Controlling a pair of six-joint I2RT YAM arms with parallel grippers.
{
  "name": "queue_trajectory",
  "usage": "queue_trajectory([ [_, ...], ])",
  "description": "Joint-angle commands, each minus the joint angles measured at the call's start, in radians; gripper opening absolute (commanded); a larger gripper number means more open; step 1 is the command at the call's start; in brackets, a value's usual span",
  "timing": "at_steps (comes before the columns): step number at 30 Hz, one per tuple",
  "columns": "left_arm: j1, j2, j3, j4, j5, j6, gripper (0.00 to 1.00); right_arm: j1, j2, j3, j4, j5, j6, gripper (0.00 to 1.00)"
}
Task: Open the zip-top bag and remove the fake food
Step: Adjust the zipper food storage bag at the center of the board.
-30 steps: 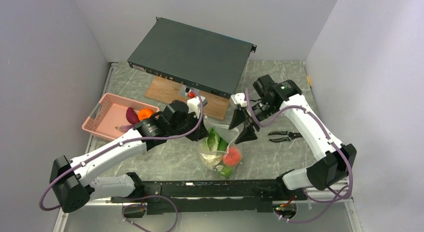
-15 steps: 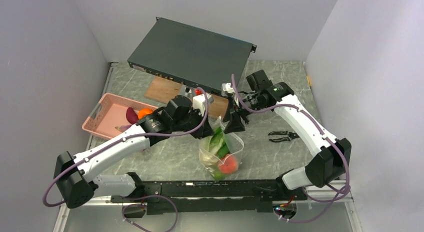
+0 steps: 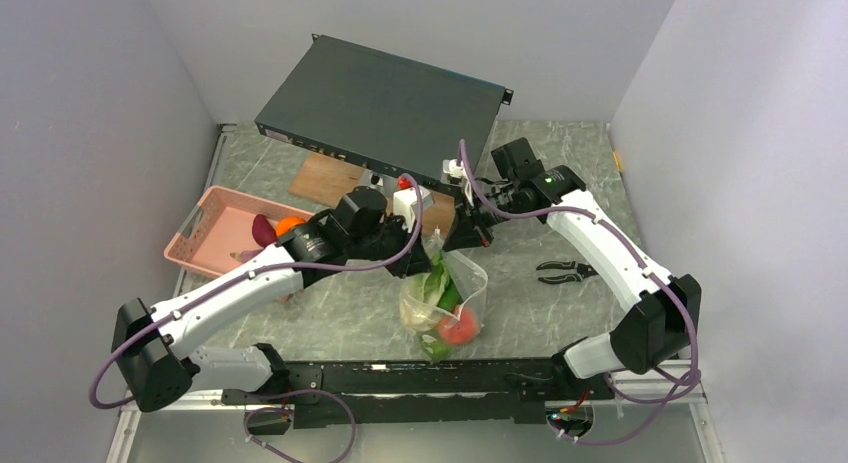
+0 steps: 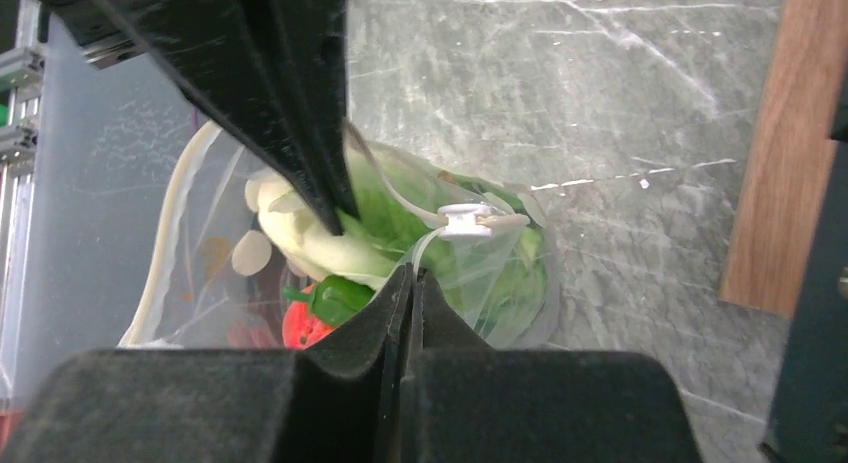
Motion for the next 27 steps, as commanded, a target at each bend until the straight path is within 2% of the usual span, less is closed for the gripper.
queue_trajectory([
  [1,-0.006,-0.022,0.08,0.027,0.07,0.052,0.0,-0.016,-0.013,0.003,0.117,0.1,0.114,0.0],
  [9,-0.006,-0.112,0.097,-0.059,0.018,0.137,0.0,-0.034,-0.039,-0.026,0.16,0.221,0.156,0.0],
  [18,-0.006,-0.172,0.073,0.058,0.062,0.115,0.0,-0.034,-0.067,-0.053,0.162,0.105,0.168,0.0],
  [21,-0.006,-0.165,0.074,0.106,0.092,0.1,0.0,-0.021,-0.068,-0.053,0.149,-0.013,0.158,0.0],
  [24,-0.006,-0.154,0.056,0.148,0.112,0.086,0.0,-0.006,-0.064,-0.041,0.092,-0.149,0.071,0.0],
  [27,-0.006,-0.149,0.025,0.144,0.104,0.08,0.0,-0.011,-0.058,0.005,-0.046,-0.215,-0.084,0.22],
])
